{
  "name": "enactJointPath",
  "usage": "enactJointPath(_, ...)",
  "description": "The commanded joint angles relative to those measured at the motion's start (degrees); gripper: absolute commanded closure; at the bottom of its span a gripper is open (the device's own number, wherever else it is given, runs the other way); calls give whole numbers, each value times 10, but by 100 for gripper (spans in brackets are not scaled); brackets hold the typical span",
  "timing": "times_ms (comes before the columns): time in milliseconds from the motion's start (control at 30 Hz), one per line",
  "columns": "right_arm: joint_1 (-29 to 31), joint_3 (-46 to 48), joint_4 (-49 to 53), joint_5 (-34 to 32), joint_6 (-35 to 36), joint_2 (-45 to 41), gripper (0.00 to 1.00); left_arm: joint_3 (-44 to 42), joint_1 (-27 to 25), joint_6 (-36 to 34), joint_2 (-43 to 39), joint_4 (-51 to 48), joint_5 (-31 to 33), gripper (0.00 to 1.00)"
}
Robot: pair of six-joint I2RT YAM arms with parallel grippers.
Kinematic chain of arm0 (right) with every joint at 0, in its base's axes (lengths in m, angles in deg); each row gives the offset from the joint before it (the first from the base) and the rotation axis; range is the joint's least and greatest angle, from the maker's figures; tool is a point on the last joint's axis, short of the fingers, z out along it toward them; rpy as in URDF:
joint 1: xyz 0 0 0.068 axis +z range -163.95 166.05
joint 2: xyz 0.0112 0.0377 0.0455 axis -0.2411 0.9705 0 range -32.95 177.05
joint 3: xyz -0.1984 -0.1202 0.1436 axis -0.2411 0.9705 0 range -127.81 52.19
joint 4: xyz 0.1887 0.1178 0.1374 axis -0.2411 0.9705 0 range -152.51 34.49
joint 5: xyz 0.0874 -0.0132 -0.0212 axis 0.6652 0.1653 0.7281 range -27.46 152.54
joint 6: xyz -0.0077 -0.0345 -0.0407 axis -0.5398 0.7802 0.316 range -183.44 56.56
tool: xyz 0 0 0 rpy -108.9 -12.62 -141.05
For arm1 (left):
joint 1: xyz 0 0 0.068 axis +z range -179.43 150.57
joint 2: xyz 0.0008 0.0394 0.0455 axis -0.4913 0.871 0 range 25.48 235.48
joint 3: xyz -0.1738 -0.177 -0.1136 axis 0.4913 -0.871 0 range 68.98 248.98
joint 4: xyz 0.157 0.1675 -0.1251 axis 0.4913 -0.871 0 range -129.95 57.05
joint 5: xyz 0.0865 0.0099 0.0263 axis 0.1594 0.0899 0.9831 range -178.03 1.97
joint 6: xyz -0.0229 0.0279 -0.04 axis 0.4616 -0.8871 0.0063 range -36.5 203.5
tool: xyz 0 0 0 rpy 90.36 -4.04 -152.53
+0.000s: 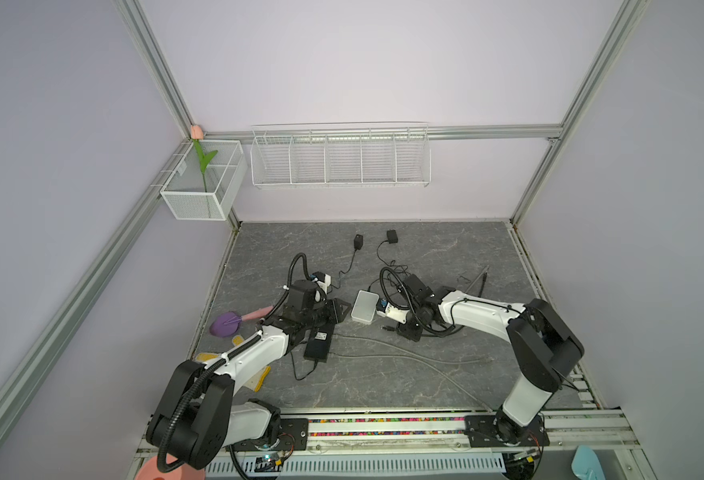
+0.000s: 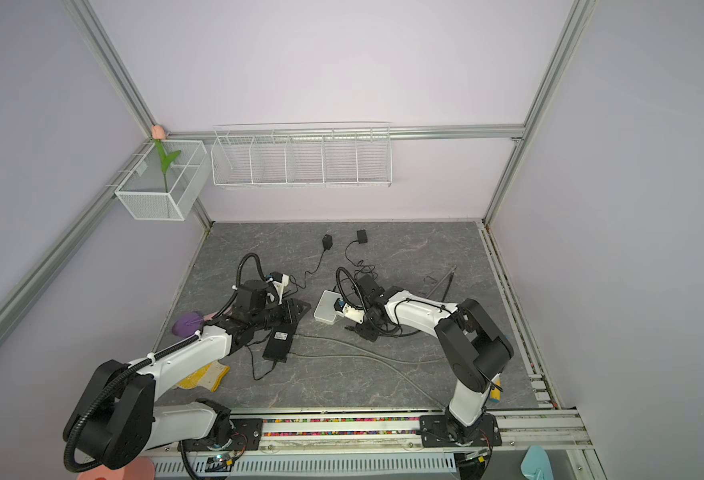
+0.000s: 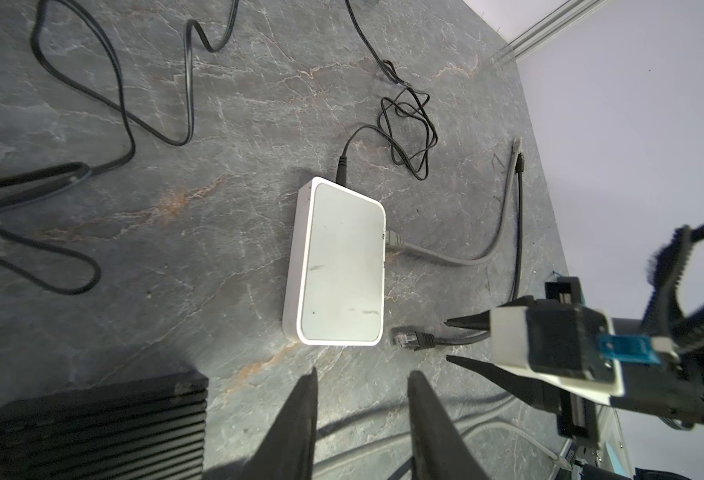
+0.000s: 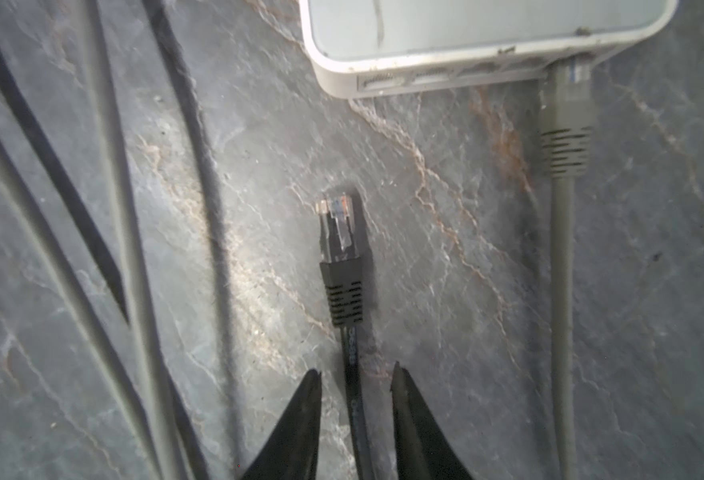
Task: Insert the plug into the switch port
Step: 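Open the right gripper and lift it away while the left gripper releases the box, then grasp the black ethernet plug with the right gripper while the left gripper grips the box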
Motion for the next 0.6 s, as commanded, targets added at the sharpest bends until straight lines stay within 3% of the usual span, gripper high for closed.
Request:
enactJointPath(0,3,-19,39,7,-6,23,69,-12,-6,8,-15,-4,12,64)
enactJointPath(100,5,-33,58,10,-5,42,71,-18,-9,14,-13,6,10,64)
enactJointPath(267,9,-32,48,3,-12,38,93,-24,-13,22,-5,27,-3,64)
enactJointPath(500,34,22,-64,-50,-29,-46,93,-17,-45,55,25,98,-37,64)
enactJointPath(567,44,46,-102,-65,-26,-79,93,-18,-52,84,35,127,-38,59)
